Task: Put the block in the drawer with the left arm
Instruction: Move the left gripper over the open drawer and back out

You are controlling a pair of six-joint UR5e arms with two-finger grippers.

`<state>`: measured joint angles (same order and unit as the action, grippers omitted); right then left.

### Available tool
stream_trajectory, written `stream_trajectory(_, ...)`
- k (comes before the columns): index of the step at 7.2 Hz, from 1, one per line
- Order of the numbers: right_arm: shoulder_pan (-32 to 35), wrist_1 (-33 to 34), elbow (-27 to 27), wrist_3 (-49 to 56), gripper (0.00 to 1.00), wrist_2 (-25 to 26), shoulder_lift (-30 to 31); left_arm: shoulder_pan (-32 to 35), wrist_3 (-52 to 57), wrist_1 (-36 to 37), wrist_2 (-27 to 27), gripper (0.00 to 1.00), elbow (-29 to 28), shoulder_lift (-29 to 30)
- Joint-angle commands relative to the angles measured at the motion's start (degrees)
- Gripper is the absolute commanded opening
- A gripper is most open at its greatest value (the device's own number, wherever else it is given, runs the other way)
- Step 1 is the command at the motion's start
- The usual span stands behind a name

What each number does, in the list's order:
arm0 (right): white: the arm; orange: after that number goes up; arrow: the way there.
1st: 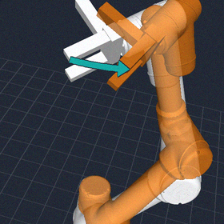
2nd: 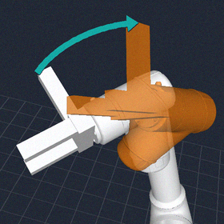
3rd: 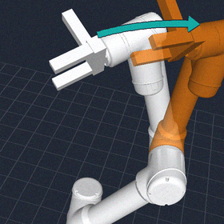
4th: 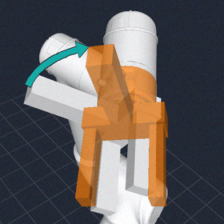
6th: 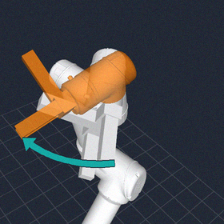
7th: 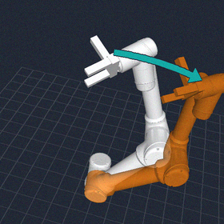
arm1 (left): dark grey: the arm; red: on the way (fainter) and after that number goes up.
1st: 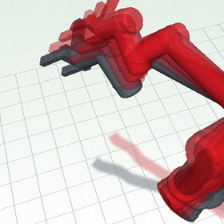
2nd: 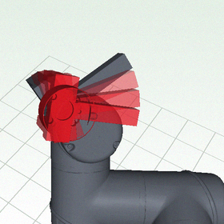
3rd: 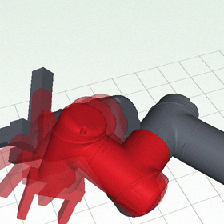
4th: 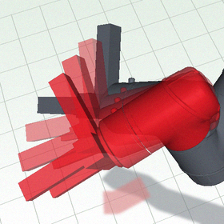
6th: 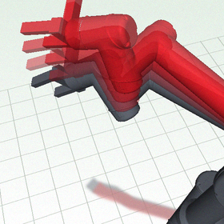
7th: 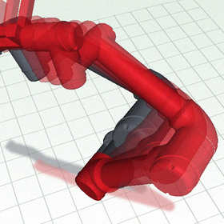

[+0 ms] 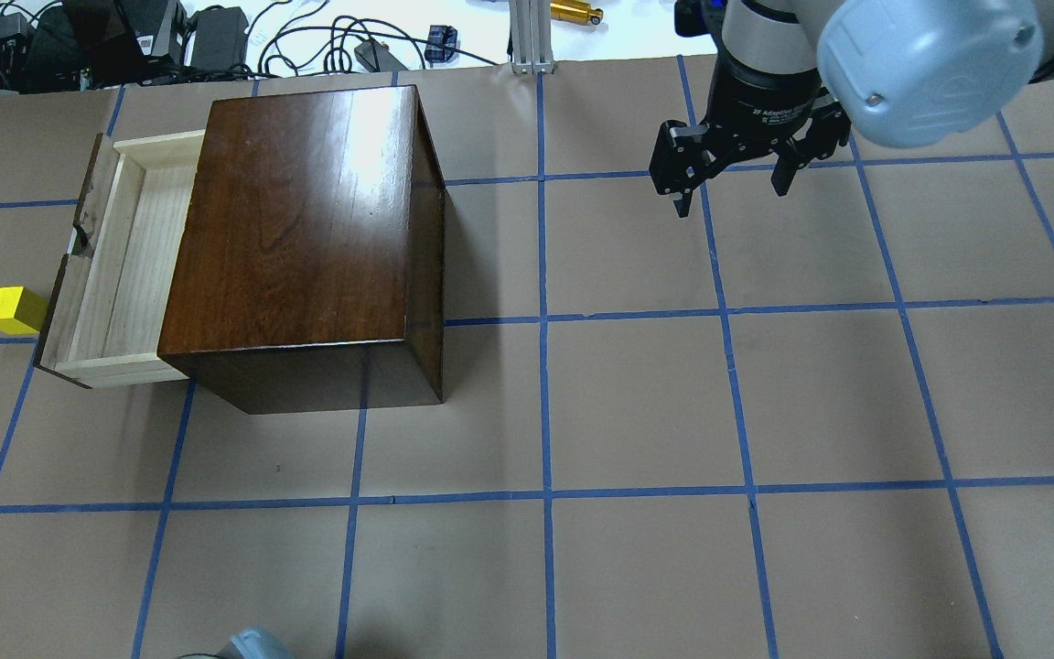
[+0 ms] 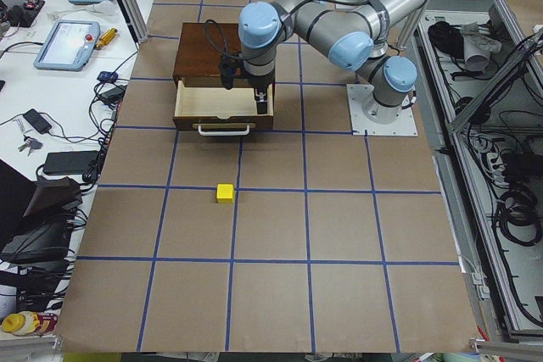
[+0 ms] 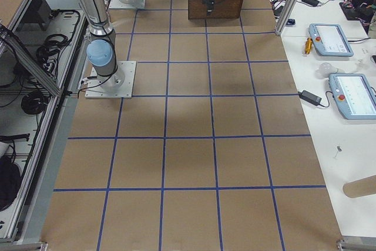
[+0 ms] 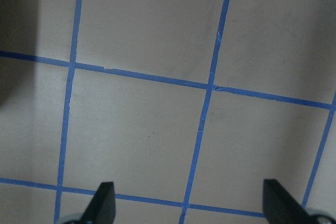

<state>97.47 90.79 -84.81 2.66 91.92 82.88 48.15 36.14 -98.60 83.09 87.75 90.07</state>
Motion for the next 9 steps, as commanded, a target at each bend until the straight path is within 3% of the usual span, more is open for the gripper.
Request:
stream_trajectory(1,0.0,0.0,0.0,0.1,1.00,0.0,0.0,3.4,-3.0,-2.3,1.2,1.00,0.9,-4.2)
stream_trajectory(4,0.0,0.0,0.0,0.0,1.00,0.0,0.0,18.9,-22.0,-1.4,4.3,1.00,-0.7,-3.3)
stream_trajectory(6,0.0,0.0,0.0,0.1,1.00,0.0,0.0,31.6,-35.3,5.9,5.0,1.00,-0.6,-1.5)
stream_trajectory(8,0.0,0.0,0.0,0.0,1.00,0.0,0.0,39.8,-40.1,10.6,6.1,1.00,-0.2,1.1)
stream_trajectory(9,0.0,0.0,0.0,0.1,1.00,0.0,0.0,40.4,-39.9,10.7,8.6,1.00,-0.6,1.7)
